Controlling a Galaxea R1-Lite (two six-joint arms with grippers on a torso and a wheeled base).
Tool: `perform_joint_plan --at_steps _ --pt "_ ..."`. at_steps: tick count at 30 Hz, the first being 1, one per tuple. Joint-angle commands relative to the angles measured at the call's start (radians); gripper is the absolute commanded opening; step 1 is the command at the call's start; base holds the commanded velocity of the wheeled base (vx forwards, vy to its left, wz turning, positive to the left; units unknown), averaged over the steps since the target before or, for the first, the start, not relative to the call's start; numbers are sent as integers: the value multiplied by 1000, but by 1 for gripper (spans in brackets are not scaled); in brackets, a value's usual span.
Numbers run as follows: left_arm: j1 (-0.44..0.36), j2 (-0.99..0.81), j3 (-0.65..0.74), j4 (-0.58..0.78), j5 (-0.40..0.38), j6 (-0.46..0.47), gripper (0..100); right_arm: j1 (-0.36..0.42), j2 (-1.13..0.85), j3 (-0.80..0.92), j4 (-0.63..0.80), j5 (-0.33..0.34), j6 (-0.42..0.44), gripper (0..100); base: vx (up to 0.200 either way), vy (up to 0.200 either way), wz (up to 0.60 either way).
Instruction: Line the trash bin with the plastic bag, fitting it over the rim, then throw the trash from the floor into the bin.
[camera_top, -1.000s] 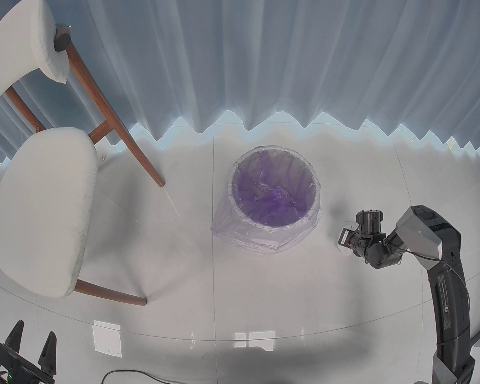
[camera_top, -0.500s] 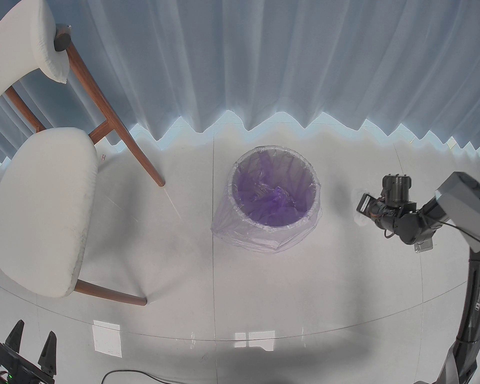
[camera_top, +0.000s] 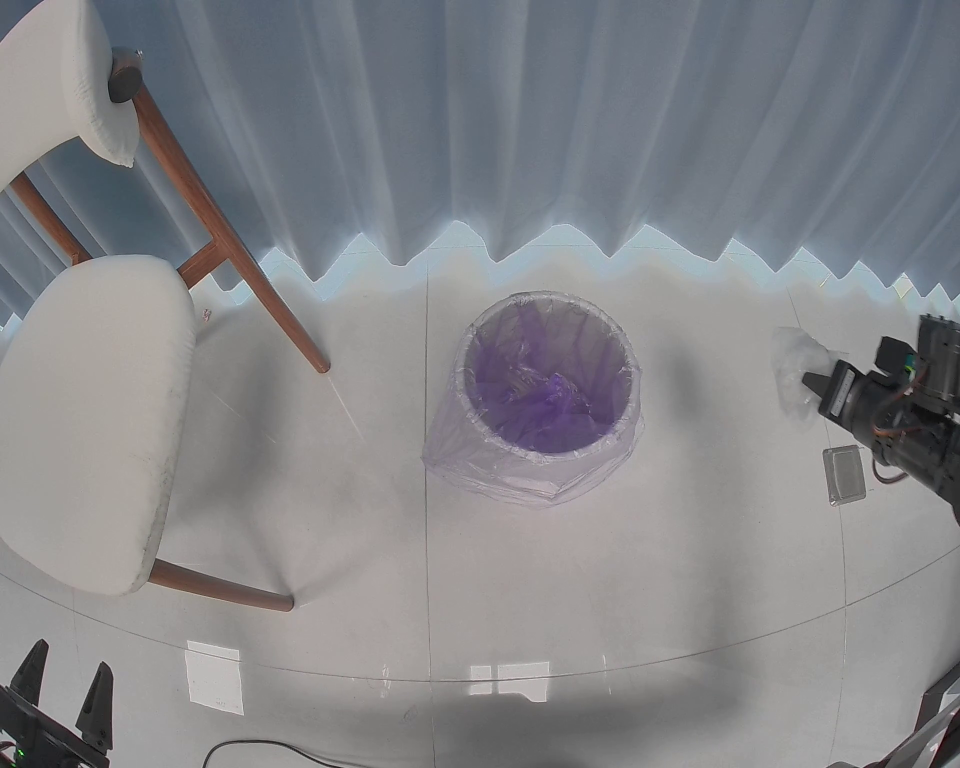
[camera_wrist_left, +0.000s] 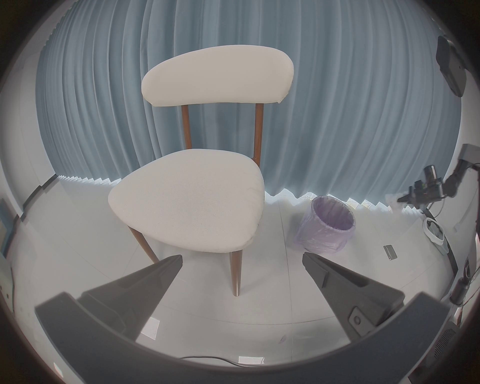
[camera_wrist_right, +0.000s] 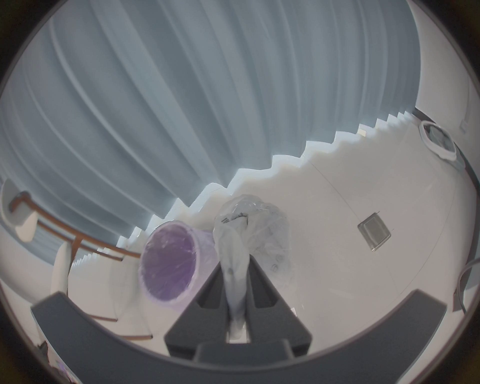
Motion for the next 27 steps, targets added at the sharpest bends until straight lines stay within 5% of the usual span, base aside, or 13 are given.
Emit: perform_joint_plan --at_steps 1,6,14,18,27 --pt "0 3 18 -1 0 -1 100 15 -1131 710 250 188 -329 0 0 0 0" --pt "0 3 18 -2 2 -4 100 21 -1475 652 677 188 -421 0 0 0 0" --pt "0 3 18 -2 2 -4 100 22 -1452 678 585 196 -428 0 0 0 0" --pt "0 3 18 -2 2 -4 100 25 -1406 610 589 251 -387 0 0 0 0" --pt "0 3 18 -1 2 -4 100 35 -969 454 525 289 -364 0 0 0 0"
